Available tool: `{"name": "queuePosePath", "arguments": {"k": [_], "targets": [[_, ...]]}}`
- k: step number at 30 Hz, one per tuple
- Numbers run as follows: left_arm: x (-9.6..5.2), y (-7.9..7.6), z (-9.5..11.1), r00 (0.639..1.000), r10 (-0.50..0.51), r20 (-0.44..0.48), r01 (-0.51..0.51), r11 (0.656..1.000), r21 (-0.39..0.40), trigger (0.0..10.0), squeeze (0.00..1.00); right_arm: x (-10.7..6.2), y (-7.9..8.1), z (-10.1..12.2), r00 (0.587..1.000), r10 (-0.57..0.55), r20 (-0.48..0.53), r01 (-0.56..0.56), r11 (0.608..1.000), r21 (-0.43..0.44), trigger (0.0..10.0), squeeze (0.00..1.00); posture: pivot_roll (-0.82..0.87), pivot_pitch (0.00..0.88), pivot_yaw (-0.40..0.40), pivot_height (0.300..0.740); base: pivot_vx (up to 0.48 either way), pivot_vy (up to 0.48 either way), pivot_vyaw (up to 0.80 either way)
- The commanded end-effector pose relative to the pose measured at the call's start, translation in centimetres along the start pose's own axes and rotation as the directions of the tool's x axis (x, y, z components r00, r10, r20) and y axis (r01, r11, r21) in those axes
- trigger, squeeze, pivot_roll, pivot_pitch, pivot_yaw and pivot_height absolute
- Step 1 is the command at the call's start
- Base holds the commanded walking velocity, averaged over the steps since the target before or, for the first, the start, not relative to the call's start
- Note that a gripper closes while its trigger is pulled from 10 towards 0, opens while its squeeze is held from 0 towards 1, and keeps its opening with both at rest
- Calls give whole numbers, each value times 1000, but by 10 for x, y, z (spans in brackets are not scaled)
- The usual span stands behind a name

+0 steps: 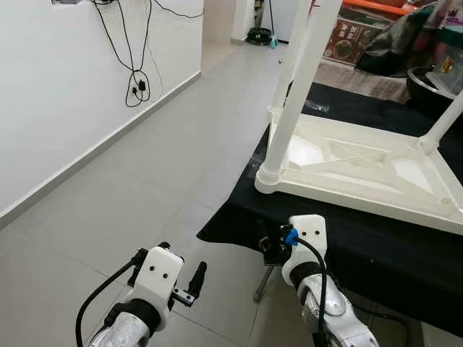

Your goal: Building children table

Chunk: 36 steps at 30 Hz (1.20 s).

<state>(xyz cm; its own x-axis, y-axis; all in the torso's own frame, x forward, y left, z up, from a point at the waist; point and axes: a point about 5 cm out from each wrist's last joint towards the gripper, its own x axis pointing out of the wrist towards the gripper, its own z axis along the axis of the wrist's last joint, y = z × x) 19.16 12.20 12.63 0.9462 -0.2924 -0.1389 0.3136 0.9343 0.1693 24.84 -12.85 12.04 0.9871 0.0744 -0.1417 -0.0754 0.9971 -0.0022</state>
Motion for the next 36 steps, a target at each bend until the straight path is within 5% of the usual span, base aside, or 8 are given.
{"name": "queuePosePath", "arguments": {"k": [1,36], "targets": [[-1,-4,-2,1000,-10,-10,10,1000,-10,10000,0,-1,-3,-1,1000,-13,-6,13,1000,-10,10000,0,170,58,-120,740,0,0,0],[-1,0,4,999,42,14,-42,999,-12,10000,0,-3,-8,6,999,-35,24,35,999,-4,10000,0,123,92,-119,740,0,0,0]]}}
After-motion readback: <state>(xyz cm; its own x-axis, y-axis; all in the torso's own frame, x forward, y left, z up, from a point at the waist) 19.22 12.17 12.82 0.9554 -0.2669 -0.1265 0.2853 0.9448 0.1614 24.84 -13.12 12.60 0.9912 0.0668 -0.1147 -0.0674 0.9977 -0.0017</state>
